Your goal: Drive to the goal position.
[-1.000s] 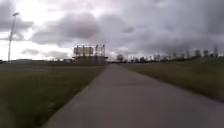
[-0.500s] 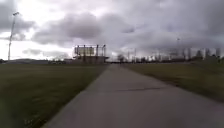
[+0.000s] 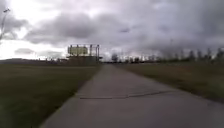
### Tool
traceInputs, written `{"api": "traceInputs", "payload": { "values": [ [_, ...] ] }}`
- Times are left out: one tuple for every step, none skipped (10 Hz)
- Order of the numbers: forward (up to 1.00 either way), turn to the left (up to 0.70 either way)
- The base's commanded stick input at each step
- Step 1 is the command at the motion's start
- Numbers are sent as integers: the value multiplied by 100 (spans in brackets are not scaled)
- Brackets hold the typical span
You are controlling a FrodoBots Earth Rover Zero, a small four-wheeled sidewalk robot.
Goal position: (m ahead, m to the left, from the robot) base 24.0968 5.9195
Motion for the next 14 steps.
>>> {"api": "traceInputs", "payload": {
  "values": [
    [100,1],
    [100,1],
    [100,1],
    [100,1],
    [100,1],
    [100,1],
    [100,1],
    [100,1],
    [100,1],
    [100,1],
    [100,1],
    [100,1],
    [100,1],
    [100,1]
  ]
}}
